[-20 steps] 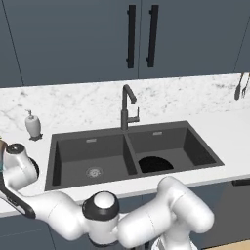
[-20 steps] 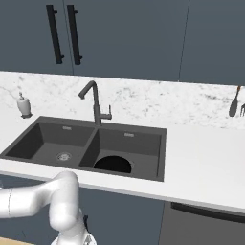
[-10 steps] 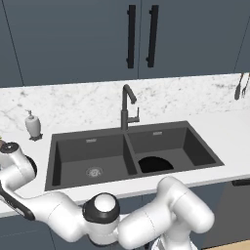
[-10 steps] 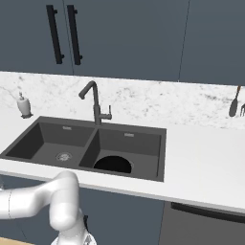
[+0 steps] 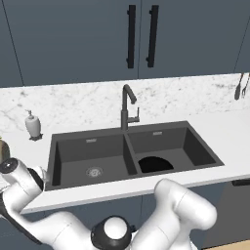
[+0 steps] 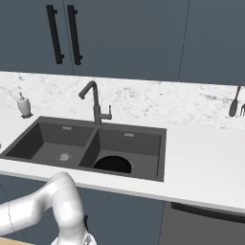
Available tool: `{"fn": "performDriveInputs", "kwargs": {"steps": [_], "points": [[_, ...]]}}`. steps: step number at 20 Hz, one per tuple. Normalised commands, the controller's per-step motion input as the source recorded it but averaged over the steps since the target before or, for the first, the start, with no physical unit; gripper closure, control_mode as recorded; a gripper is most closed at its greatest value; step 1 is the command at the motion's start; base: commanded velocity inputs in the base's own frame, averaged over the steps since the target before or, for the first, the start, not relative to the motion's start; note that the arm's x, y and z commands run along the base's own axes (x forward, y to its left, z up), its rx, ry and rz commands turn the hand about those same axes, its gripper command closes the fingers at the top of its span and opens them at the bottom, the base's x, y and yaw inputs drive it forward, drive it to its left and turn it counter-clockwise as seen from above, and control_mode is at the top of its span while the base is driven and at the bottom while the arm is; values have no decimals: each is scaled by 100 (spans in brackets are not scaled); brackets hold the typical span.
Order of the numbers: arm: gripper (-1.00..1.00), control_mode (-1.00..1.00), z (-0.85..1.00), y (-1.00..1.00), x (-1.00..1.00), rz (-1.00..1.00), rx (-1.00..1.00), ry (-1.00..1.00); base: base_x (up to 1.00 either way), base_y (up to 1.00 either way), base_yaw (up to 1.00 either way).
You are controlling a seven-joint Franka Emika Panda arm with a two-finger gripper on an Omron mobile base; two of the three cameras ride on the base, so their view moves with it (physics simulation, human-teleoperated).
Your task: Pick the pan and sponge and place them into the sink. Then turn on the water.
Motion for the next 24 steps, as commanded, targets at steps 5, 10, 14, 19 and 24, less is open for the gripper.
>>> {"fn": "performDriveInputs", "kwargs": {"steps": [5, 10, 14, 19, 24], "points": [[100, -100, 42, -33, -4, -76, 7, -2, 0, 0, 0], [100, -100, 94, -76, -20, -62, 13, 11, 0, 0, 0], [100, -100, 63, -96, -23, -53, 10, 7, 0, 0, 0], [100, -100, 5, -100, -33, -35, 8, -2, 0, 0, 0], [100, -100, 8, -100, -32, -12, 6, -6, 0, 0, 0]]}}
